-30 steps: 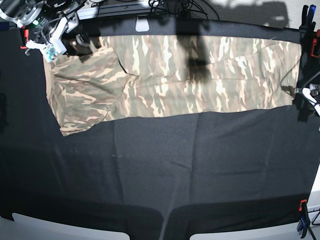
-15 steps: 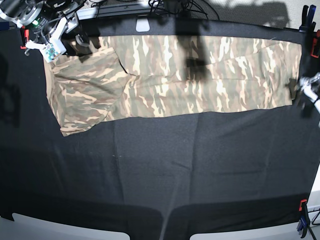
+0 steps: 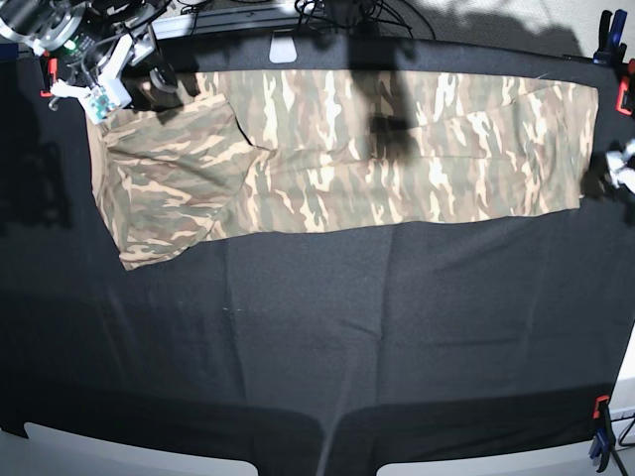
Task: Layout the t-shirt on the table in an organized manner, then fold the t-shirt properly
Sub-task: 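Pull the strip ends apart with both grippers to straighten it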
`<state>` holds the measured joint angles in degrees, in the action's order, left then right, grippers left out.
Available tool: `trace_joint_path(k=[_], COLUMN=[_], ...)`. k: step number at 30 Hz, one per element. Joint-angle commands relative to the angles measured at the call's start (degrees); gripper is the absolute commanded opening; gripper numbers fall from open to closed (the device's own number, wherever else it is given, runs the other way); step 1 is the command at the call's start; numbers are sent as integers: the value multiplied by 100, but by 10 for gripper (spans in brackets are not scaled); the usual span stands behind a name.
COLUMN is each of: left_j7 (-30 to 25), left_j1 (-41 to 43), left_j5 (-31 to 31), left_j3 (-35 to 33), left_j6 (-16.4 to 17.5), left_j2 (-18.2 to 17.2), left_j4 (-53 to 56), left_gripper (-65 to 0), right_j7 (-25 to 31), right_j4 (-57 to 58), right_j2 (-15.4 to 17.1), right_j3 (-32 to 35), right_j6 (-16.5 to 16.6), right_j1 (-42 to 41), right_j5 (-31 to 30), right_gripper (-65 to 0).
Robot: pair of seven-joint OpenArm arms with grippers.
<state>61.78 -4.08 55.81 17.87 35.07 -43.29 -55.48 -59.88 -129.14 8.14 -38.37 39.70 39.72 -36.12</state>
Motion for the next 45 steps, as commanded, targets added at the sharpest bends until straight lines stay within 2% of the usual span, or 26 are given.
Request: trace_joint_path(k=[1,6,9,12,14,22,27,29,31,33,40,45], left_j7=[20,24,337,909,1091,1045,1091,1257,1720,1822,1822,1822], left_j1=[-138,-275,-260,-247,-243,-138,210,334,345,345,348,348], left_j5=[138,131,208,881,1296,1309,1386,1773,2415,2919,2919,2787], left_j3=[52,52,52,52,52,52,52,52,52,52,52,52], left_j6=[138,444,446,493,493,493,493,493,493,493,493,493], left_j2=[-227,-442,-457,-404,-367,-304,-199,-160,-144,-168,-116,22], left_j4=[83,621,798,914,970,988,986,960,927,780,13,-48], left_gripper=[-195,-195,-195,-195,-195,-195,-195,-195,-195,-195,-199,-199], right_j7=[94,92,92,92,92,92,94,105,136,138,136,136], right_j4=[-103,-103,-103,-103,-103,-103,-103,-103,-103,-103,-103,-103], right_j2=[28,28,28,28,28,28,26,26,26,28,26,26], right_j3=[-31,-31,-31,-31,-31,-31,-31,-31,-31,-31,-31,-31], right_j6=[30,30,30,30,30,30,30,30,30,30,30,30], right_j1=[28,28,28,28,28,28,15,11,13,11,13,13], right_j5=[-114,-114,-116,-116,-118,-136,-157,-160,-157,-155,-155,-157], right_gripper=[-411,-411,-411,-411,-411,-411,-411,-411,-411,-411,-411,-411])
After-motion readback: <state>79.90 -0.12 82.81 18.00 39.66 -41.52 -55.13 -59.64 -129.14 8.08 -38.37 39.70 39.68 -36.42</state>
